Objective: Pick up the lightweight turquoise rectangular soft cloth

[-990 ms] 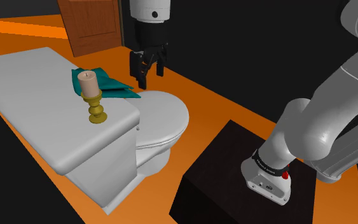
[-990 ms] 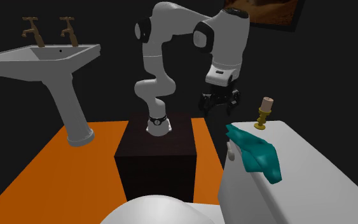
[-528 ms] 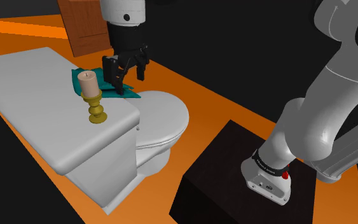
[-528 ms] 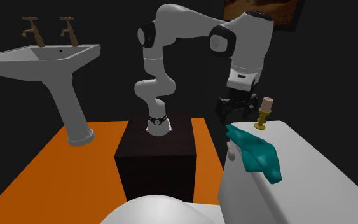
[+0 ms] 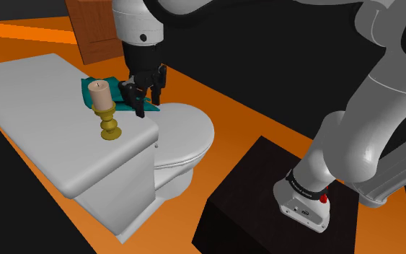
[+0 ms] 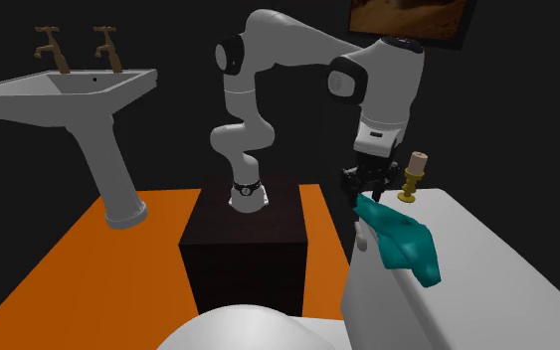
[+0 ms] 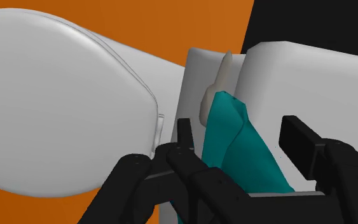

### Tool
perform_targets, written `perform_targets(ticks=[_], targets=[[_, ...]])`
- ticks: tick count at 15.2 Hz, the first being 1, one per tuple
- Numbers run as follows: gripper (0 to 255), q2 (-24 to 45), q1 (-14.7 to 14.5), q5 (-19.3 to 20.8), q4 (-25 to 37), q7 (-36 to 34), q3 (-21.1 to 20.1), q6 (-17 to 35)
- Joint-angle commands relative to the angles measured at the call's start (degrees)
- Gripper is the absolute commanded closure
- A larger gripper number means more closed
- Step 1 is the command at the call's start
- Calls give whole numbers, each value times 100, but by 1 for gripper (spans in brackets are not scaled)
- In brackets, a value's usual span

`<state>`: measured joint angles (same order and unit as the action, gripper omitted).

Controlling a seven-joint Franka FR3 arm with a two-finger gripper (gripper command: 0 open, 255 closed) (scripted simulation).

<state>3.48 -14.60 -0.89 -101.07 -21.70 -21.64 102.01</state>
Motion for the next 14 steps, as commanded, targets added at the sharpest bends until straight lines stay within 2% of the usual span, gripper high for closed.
perform_targets(ticks=[1,9,14], targets=[[255,-3,2,-1,-9,3,1,8],[255,-1,2,0,-10,2,1,11],[255,-4,0,0,371,-8,-2,-373]])
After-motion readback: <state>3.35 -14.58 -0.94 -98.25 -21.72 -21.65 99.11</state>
